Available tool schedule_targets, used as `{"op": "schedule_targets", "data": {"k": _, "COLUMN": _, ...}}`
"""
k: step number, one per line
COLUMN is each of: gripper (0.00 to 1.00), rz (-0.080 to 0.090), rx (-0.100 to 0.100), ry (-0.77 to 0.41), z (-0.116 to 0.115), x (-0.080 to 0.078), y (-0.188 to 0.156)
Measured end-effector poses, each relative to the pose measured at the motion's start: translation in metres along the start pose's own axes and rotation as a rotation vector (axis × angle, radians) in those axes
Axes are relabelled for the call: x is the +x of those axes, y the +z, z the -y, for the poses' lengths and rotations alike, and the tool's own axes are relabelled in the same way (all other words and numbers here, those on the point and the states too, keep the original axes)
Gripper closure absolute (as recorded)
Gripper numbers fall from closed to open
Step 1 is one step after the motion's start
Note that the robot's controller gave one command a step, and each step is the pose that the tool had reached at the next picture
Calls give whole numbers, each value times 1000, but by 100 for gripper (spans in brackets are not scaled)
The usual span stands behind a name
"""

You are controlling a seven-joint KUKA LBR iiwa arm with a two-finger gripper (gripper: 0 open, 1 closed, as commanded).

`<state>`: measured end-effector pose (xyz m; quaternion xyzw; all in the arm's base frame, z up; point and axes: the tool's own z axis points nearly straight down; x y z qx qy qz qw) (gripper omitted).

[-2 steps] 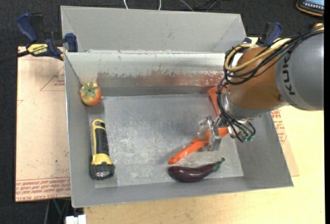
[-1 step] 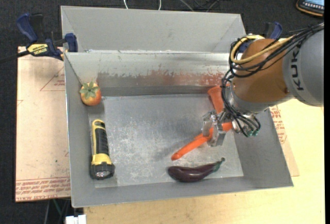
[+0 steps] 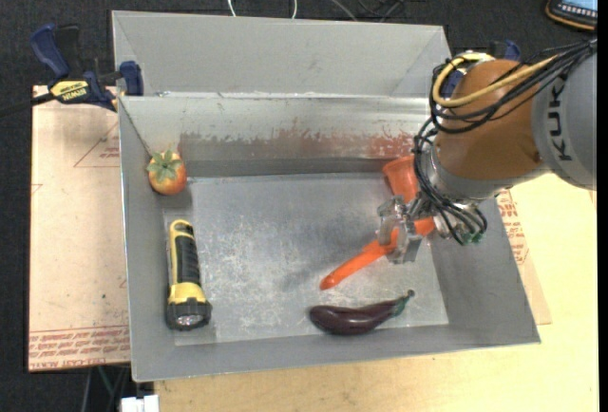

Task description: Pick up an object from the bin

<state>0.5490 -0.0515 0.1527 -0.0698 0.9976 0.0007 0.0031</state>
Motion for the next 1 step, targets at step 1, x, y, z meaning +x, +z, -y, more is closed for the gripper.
{"op": "schedule_targets", "data": {"k": 1, "gripper": 100, "rz": 0, "rx": 0, "ry": 0, "z": 0, "x": 0, "y": -23}}
